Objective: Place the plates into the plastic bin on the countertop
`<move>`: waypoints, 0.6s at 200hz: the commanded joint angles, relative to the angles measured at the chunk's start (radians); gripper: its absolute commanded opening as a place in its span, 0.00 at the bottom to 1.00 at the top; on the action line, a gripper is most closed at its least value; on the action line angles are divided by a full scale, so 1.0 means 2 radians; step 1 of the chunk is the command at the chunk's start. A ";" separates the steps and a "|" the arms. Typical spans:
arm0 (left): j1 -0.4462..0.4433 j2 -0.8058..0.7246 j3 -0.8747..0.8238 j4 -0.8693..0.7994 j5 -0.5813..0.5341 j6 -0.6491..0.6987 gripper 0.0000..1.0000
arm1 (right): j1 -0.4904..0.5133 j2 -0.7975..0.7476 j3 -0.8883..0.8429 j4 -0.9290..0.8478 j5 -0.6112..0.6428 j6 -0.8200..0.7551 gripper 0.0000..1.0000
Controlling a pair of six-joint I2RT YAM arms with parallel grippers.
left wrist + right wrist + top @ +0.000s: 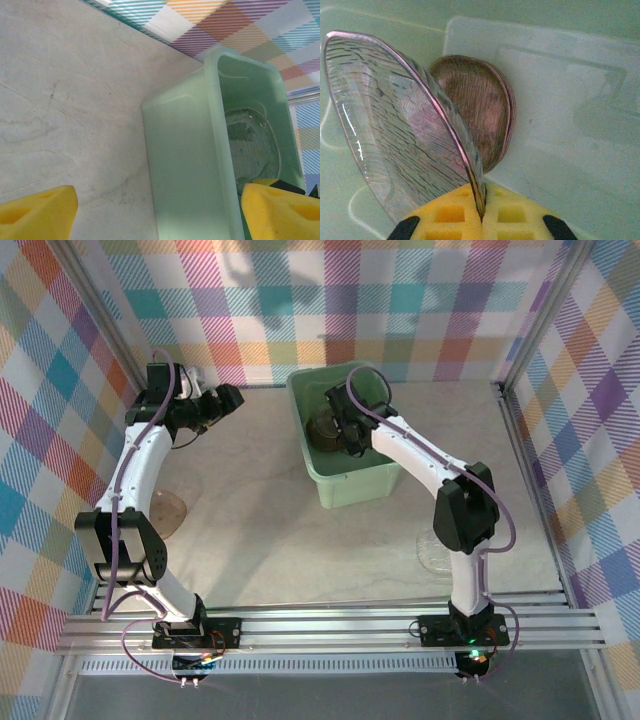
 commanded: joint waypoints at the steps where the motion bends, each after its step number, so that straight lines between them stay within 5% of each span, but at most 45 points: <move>1: 0.009 0.006 -0.004 -0.002 0.009 0.010 0.84 | 0.003 0.017 0.029 -0.017 0.015 0.024 0.00; 120: 0.013 0.016 0.012 -0.050 -0.007 0.039 0.84 | 0.002 0.098 0.084 -0.034 0.006 0.061 0.00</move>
